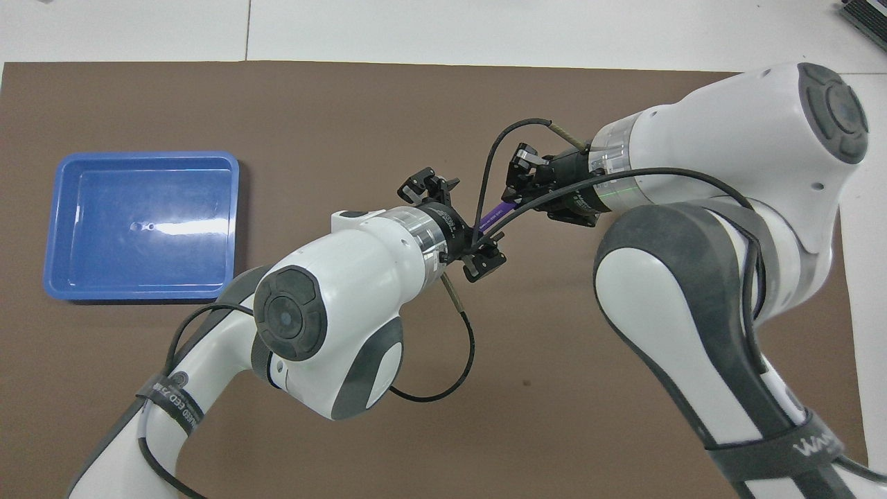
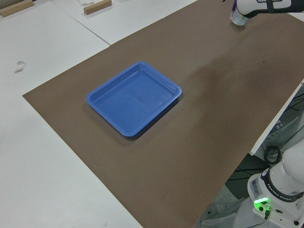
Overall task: Right arm passes pens to left for tray arrangement
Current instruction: 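Grasp the purple pen with the left gripper while the right gripper opens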
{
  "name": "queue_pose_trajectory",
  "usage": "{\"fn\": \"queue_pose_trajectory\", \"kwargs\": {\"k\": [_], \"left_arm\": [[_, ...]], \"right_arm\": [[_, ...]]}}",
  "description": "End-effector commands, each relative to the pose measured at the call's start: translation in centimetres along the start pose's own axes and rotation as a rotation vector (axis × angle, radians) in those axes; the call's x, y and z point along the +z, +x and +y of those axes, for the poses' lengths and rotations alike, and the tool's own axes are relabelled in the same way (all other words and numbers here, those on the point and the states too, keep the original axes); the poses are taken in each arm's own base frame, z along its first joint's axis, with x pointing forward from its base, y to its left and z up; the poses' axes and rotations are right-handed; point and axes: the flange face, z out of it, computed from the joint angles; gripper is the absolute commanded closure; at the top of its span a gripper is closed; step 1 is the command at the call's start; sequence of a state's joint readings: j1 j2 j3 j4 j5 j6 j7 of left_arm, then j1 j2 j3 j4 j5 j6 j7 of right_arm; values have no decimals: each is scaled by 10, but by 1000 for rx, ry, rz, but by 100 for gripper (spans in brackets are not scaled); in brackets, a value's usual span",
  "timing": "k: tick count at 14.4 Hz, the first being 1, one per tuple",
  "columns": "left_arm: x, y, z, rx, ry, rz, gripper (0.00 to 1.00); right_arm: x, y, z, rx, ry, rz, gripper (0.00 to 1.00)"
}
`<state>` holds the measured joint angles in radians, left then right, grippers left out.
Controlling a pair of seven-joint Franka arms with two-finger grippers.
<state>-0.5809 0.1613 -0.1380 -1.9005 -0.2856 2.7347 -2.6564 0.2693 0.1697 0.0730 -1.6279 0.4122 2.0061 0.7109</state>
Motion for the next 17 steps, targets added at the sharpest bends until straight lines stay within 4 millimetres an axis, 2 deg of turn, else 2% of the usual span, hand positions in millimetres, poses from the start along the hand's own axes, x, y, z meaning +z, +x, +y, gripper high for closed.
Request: {"fn": "queue_pose_trajectory", "kwargs": {"k": [1,3,5,7,9,14,16,17], "left_arm": [[14,-2,6,3,-22,-15,1],[15,-2,10,25,-36,-10,5],[15,-2,11,35,-41,-7,18],[13,-6,10,46,-45,-13,24],[16,-10,10,83,-58,-8,35],[16,-13,2,167,-75,10,76],[17,-14,-2,203,-76,14,98],[17,-14,-3,223,-74,16,100]], "right_arm": [[-1,-1,0,18,20,-3,86],[-1,-1,0,15,19,-2,86],[-1,-1,0,15,19,-2,86],[-2,-1,0,15,20,-1,86],[-2,-1,0,15,20,-1,86],[-2,-1,0,14,18,-1,86],[-2,0,1,15,17,-1,86],[-1,-1,0,13,17,-2,86]]}}
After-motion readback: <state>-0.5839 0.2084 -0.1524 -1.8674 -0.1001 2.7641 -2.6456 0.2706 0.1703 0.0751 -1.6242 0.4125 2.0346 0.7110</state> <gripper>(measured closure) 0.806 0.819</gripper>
